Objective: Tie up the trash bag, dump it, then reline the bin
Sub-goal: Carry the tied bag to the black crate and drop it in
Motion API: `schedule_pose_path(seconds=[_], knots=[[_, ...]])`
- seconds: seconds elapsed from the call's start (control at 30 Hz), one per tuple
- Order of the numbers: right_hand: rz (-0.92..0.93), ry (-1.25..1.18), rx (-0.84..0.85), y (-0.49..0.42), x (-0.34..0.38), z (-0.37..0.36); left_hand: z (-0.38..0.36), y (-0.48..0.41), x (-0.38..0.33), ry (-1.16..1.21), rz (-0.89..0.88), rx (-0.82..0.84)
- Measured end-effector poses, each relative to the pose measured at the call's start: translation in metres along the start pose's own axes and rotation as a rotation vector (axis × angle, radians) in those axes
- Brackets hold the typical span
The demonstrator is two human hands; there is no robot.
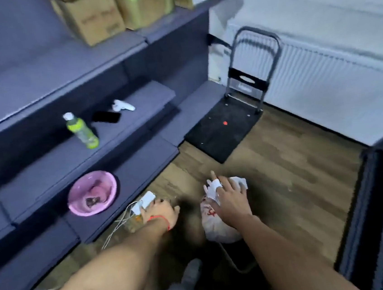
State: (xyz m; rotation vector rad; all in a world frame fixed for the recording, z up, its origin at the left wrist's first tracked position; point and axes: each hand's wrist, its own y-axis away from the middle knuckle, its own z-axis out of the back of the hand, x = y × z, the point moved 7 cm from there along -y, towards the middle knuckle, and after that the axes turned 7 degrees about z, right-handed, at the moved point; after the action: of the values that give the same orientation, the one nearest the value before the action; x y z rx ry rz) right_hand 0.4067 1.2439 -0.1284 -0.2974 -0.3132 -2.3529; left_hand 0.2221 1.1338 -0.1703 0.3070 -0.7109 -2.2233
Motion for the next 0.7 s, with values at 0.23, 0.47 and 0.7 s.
schedule_pose_path(seconds=[0.23,0.47,0.7], knots=[[0.314,-0.243,-0.088,-0.023,0.123,0.007,0.008,0.074,0.148,0.44,0.332,-0.159],[0.62,-0.38,-0.009,-0.019,0.255,-0.016,-0.02,0.159,0.274,0.682,0.644,-0.302],[0.822,-0.441,0.269,0.01,0.387,-0.055,-0.075,0.237,0.378,0.854,0.903,-0.346]])
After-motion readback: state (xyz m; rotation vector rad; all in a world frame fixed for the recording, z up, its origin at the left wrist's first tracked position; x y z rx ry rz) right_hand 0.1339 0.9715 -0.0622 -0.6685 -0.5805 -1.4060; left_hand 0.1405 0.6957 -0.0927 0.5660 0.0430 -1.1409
